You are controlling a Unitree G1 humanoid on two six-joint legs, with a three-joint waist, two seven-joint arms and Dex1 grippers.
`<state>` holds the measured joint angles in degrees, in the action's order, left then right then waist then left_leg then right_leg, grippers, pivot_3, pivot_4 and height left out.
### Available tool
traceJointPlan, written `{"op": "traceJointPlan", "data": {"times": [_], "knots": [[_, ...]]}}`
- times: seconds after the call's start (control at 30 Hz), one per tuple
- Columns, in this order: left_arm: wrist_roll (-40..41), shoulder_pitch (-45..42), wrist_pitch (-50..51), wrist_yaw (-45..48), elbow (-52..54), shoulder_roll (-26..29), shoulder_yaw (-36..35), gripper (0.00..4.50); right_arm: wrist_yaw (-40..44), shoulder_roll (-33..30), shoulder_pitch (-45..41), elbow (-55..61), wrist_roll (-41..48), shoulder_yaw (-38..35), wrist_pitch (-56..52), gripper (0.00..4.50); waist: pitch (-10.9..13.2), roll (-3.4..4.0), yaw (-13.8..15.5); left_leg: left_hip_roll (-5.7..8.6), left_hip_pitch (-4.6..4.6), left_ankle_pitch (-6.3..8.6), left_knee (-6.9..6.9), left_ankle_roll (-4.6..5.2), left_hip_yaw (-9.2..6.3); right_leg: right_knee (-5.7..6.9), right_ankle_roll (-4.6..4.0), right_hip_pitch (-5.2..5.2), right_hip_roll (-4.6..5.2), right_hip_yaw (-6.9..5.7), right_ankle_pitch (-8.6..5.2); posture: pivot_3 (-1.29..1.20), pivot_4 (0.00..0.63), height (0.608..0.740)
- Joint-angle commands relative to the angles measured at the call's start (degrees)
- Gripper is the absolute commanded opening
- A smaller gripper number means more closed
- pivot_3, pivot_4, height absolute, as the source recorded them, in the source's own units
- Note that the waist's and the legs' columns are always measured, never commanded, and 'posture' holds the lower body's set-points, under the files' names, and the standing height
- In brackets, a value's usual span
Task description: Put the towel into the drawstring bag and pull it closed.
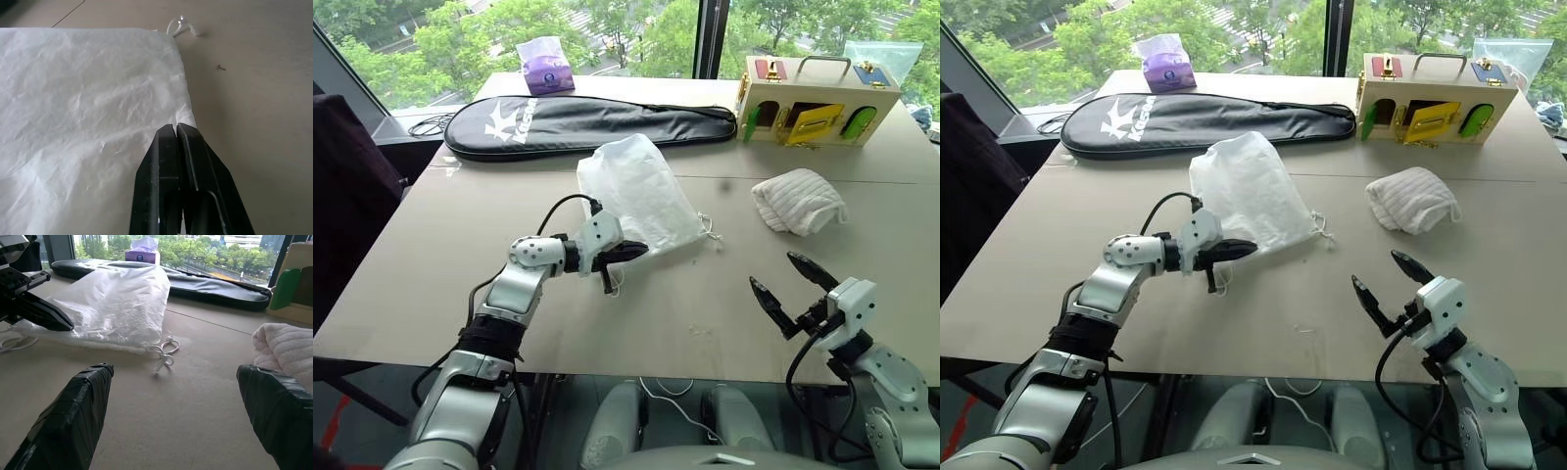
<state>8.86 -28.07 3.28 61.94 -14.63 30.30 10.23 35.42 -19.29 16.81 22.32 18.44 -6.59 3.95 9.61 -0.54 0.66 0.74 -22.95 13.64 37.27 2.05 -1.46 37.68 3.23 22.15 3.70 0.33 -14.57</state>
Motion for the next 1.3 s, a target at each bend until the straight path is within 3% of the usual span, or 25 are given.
{"op": "traceJointPlan", "data": {"times": [0.03,0.07,0.27,0.5,0.8,1.3], "knots": [[2.4,-1.3,1.3,1.1,2.1,-0.9,-1.0,0.59,-0.3,0.0,0.1,1.0,0.4,-0.1,1.3,4.32,0.0,0.00,0.0,0.00,0.00,0.00,0.00,0.00,0.00,0.00,0.00,0.00,0.00,0.00,0.00,0.00,0.150,0.740],[2.0,-1.7,1.0,0.4,2.0,-1.4,-0.9,0.82,-0.3,0.0,0.2,1.0,0.4,0.0,1.3,4.32,0.0,0.00,0.0,0.00,0.00,0.00,0.00,0.00,0.00,0.00,0.00,0.00,0.00,0.00,0.00,0.00,0.150,0.740],[-2.9,-4.7,-3.6,-1.7,-0.6,-3.4,1.5,3.58,-0.7,0.3,-0.3,0.5,0.1,0.3,1.4,4.32,0.0,0.00,0.0,0.00,0.00,0.00,0.02,0.00,0.00,0.01,0.01,-0.01,-0.01,-0.01,0.00,0.00,0.150,0.740],[-12.6,-8.3,-14.7,-7.6,-6.3,-4.2,5.5,3.58,-1.5,0.7,0.3,0.4,-0.3,0.6,2.4,4.32,0.0,0.00,0.0,0.01,0.00,0.00,0.02,0.00,0.00,0.02,0.01,0.00,-0.05,0.00,0.01,0.00,0.150,0.740],[-19.4,-10.7,-22.9,-14.3,-10.0,-4.7,7.0,3.58,-2.2,0.7,0.9,0.4,-0.3,0.7,3.1,4.32,0.0,0.00,0.0,0.02,0.00,0.00,0.02,0.00,0.01,0.02,0.02,0.00,-0.06,0.02,0.01,0.00,0.150,0.740],[-29.6,-7.6,-23.4,-34.4,-6.9,-3.8,4.6,3.58,-2.3,0.7,0.1,-0.4,-0.3,0.9,3.5,4.32,0.0,0.00,0.0,0.02,0.01,0.00,0.02,0.00,0.01,0.06,0.03,0.00,-0.06,0.02,0.01,0.00,0.150,0.740]]}}
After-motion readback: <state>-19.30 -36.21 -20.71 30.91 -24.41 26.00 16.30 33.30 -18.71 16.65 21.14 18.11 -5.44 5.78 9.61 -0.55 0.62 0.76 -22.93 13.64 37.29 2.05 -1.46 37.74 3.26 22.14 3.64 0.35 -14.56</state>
